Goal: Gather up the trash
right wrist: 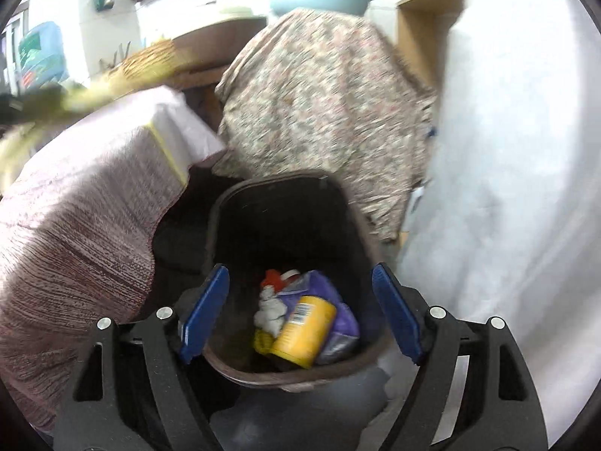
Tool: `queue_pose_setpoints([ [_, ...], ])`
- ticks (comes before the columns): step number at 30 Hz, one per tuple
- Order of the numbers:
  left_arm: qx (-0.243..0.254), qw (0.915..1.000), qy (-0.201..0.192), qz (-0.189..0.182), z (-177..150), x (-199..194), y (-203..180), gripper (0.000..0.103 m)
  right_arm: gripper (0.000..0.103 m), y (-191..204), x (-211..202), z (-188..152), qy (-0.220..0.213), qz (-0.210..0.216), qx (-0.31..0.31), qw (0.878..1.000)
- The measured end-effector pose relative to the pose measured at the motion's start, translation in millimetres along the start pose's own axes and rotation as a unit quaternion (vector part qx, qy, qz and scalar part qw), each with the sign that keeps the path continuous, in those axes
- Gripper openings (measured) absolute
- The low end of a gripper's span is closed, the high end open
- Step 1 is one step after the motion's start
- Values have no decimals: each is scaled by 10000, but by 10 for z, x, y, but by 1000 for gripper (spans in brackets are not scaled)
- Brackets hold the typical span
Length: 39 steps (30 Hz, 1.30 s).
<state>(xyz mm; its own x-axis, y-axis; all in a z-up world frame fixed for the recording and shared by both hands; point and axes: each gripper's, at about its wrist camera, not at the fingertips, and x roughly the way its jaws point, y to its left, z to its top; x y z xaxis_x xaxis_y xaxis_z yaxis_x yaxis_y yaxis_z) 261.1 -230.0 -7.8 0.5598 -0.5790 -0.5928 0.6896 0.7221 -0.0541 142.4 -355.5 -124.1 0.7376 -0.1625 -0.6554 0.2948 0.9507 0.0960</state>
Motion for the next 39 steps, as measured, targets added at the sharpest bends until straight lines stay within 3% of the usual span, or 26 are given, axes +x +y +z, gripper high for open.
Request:
queue_pose_setpoints([
  [6,197,9987,453,-137,4,436,-162,3,80,-321,-397,79,-232,-536,333,9977],
  [9,266,9977,601,-180,-23,580,-223,3,85,-425,-544,115,-315,-627,454,9965],
  [17,177,9941,1048,-237,-169,963,-296,4,87,-438,-855,208,-677,-860,330,9934],
  [18,163,9935,1098,-242,-181,1001,-299,6,87,-441,-875,229,-699,-852,330,9934],
  [19,145,9930,1150,-249,-191,1043,-303,16,87,-451,-900,239,-733,-845,338,9931],
  [20,107,9928,1162,-260,-202,1069,-306,35,87,-452,-919,252,-769,-842,351,9929],
  [22,41,9942,1048,-218,-211,1042,-314,58,87,-453,-966,275,-833,-805,371,9926],
  [27,95,9964,813,-218,-210,784,-378,65,87,-432,-1135,303,-1067,-787,397,9904],
  [32,-46,9996,108,-246,-221,139,-339,90,89,-396,-1388,374,-1446,-925,349,9845],
  [34,-62,9998,-148,-97,-248,-113,-302,97,89,-363,-1491,397,-1595,-980,279,9819],
  [39,-84,9960,-758,471,-457,-852,-155,97,97,-232,-1601,394,-1748,-780,224,9813],
])
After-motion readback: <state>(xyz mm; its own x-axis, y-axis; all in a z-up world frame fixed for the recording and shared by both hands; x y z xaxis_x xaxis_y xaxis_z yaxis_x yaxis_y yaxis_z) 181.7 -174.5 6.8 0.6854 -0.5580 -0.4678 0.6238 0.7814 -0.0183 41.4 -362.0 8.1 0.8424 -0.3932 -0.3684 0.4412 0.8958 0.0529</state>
